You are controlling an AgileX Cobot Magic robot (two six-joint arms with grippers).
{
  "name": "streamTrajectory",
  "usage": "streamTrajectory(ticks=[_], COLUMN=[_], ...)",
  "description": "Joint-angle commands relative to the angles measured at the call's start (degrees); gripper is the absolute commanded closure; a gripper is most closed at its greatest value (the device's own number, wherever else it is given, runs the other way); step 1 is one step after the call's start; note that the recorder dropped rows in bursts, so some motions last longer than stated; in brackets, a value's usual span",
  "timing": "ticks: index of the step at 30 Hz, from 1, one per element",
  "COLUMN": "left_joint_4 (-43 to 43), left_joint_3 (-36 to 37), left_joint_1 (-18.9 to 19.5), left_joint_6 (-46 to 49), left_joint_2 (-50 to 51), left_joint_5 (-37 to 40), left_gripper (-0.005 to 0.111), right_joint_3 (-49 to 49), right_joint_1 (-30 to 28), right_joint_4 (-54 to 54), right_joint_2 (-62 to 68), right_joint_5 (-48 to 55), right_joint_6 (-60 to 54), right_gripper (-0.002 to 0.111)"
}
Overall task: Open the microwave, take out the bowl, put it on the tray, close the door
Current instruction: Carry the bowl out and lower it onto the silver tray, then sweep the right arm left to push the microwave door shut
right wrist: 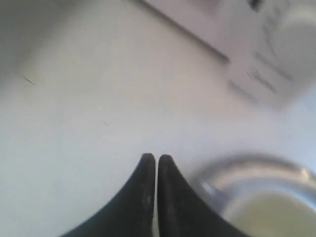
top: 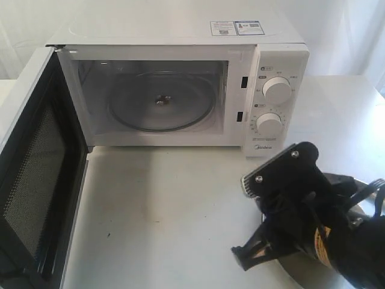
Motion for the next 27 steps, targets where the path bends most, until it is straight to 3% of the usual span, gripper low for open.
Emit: streamTrajectory(ticks=[1, 7, 18, 23, 27], left_joint_4=[-0.21, -0.21, -0.21, -0.21, -0.21], left_joint_3=[-0.06, -0.06, -0.06, -0.06, -0.06], left_joint_1=[-0.05, -0.05, -0.05, -0.05, -0.05], left_joint_6=[-0.37, -0.37, -0.37, -0.37, -0.37], left_joint_2=[-0.12, -0.12, -0.12, -0.12, -0.12], left_joint_5=[-0.03, -0.03, -0.03, -0.03, -0.03], left_gripper=[0.107, 0.107, 0.107, 0.107, 0.107], right_joint_3=[-3.83, -14.24, -39.34, -47.7, -52.79], right_joint_1=[1.76, 2.18, 2.96, 7.73, 13.07], right_joint_4=[-10.07, -10.07, -10.07, -10.07, -10.07], right_joint_2=[-9.26, -8.27, 13.69, 21.95, 26.37], right_joint_5=[-14.72, -17.19, -27.9, -24.8, -15.57], right_joint_6=[5.37, -3.57, -10.78, -16.65, -25.93], right_gripper=[0.108, 0.108, 0.108, 0.108, 0.108])
